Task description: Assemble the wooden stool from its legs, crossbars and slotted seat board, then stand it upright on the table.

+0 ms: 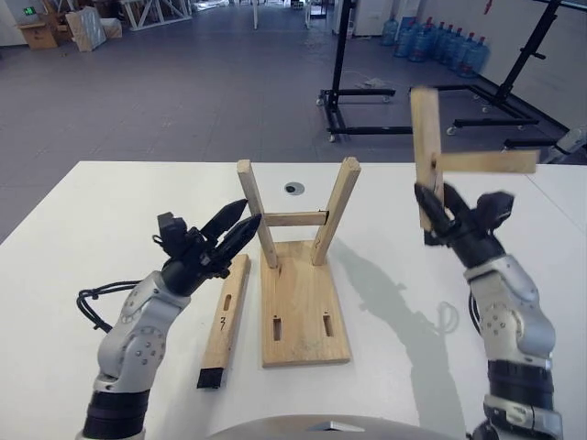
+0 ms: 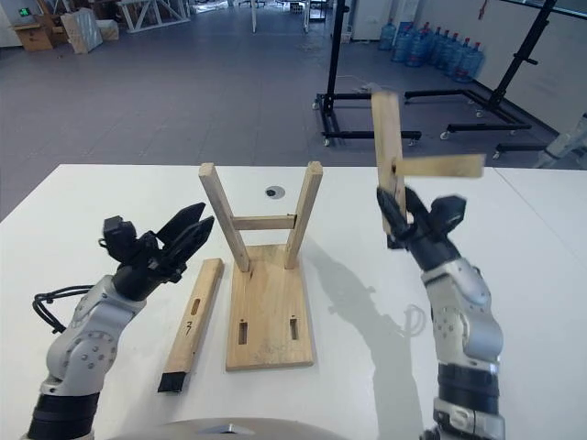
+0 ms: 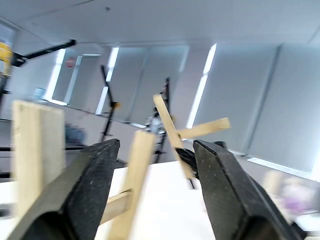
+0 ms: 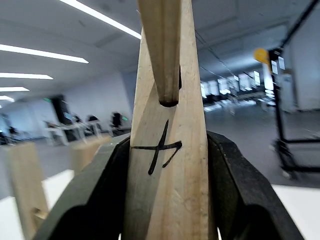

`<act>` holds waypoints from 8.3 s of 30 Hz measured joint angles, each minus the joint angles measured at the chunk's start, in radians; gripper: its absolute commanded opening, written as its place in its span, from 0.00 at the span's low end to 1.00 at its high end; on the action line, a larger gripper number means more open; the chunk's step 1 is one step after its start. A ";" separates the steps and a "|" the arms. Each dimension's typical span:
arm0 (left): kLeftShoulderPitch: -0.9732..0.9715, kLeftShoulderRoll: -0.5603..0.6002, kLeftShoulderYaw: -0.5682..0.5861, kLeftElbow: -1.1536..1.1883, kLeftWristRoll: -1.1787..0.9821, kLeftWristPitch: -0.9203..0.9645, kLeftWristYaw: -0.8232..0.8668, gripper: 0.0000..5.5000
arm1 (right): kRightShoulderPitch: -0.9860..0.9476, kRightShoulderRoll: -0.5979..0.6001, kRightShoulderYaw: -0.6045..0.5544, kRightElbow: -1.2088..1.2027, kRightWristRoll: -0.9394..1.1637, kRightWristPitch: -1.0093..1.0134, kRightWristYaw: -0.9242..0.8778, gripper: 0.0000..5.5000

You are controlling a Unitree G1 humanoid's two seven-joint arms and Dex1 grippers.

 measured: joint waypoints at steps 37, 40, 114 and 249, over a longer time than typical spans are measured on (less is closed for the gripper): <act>-0.090 -0.048 -0.047 -0.006 -0.020 0.247 -0.013 0.39 | 0.074 -0.057 0.510 -0.119 -0.012 0.240 0.431 0.37; -0.092 -0.048 -0.042 -0.006 -0.020 0.247 -0.015 0.39 | 0.074 -0.048 0.510 -0.122 -0.011 0.247 0.423 0.37; -0.152 0.423 -0.208 0.020 0.476 -0.032 -0.351 0.37 | 0.086 -0.276 0.146 0.054 -0.069 0.296 0.334 0.61; 0.124 -0.066 0.091 -0.008 0.770 0.687 0.805 0.53 | 0.413 -0.114 0.248 -0.224 -0.167 0.160 0.105 0.61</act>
